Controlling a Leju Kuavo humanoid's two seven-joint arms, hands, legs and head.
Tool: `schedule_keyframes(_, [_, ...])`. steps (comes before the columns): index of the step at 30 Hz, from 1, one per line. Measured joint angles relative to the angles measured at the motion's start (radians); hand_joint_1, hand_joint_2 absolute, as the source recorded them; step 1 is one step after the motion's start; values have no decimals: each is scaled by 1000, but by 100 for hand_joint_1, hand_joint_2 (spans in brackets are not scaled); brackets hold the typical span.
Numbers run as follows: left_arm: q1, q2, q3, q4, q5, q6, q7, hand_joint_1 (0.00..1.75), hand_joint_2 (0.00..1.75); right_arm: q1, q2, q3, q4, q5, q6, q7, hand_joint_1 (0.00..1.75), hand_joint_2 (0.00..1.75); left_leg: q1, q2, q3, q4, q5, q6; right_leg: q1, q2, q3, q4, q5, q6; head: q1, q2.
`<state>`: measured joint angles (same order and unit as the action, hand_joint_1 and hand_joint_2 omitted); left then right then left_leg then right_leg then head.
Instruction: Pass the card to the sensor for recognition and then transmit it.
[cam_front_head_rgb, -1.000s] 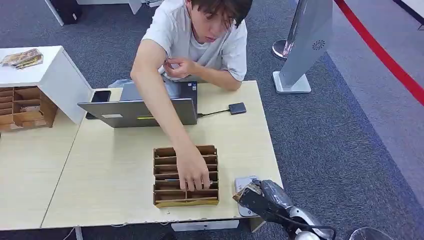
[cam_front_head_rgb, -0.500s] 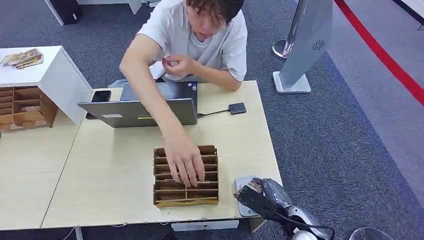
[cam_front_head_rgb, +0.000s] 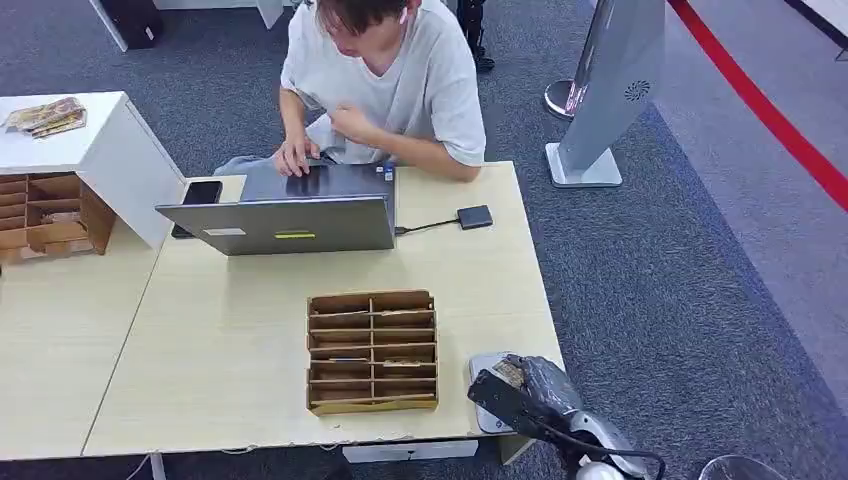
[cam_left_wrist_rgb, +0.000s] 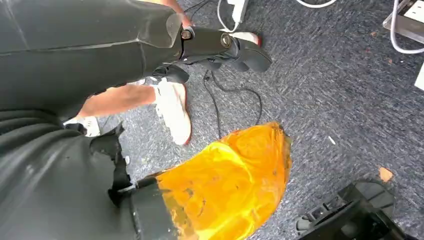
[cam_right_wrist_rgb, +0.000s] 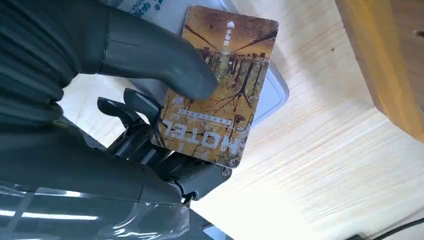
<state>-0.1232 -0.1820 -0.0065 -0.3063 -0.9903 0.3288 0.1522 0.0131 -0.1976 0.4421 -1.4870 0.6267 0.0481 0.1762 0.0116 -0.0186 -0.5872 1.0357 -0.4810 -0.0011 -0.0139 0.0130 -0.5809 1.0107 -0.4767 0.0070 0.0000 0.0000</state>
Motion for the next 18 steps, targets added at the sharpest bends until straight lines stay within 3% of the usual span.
schedule_keyframes(18, [0, 0, -6, 0, 0, -6, 0, 0, 0, 0, 18, 0, 18, 12, -4, 5, 175, 175, 0, 0, 0, 0, 0, 0, 0, 0, 0, 0, 0, 0, 0, 0])
